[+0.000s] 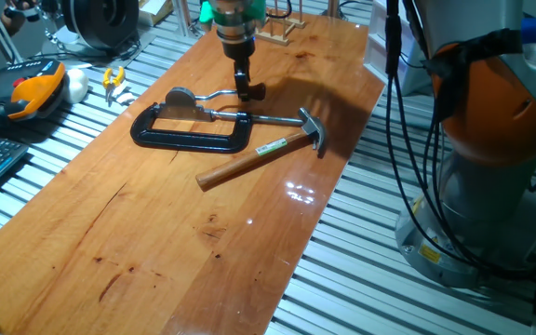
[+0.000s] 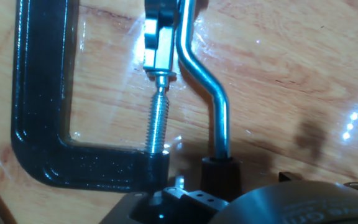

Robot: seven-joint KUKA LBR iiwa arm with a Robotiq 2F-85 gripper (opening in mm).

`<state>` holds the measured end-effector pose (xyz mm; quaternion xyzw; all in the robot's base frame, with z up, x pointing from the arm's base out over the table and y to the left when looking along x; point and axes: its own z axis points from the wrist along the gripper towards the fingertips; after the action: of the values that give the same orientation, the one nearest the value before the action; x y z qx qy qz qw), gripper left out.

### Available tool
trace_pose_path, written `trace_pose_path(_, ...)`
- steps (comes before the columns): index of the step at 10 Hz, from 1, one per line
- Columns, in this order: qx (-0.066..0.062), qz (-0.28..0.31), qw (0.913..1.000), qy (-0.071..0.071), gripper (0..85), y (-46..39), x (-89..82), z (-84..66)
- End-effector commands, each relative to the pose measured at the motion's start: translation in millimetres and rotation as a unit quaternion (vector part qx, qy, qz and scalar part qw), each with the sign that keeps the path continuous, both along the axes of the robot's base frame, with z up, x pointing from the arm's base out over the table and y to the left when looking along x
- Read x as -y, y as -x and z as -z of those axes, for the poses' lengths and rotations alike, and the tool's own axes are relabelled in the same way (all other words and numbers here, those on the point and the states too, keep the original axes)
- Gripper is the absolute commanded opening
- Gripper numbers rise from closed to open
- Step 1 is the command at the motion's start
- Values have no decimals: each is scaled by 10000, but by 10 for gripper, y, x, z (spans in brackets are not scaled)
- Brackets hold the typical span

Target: Pull up the lever

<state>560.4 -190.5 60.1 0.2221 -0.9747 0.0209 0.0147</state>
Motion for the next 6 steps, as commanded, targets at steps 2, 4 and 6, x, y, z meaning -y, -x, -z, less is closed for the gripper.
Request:
trace_pose_path(2, 15, 0, 10000, -14, 680, 31, 8, 51)
trace_pose_path(4, 68, -3, 10000, -60, 680, 78, 16, 117)
trace_pose_path(6, 30, -1, 10000, -14, 680, 98, 24, 144)
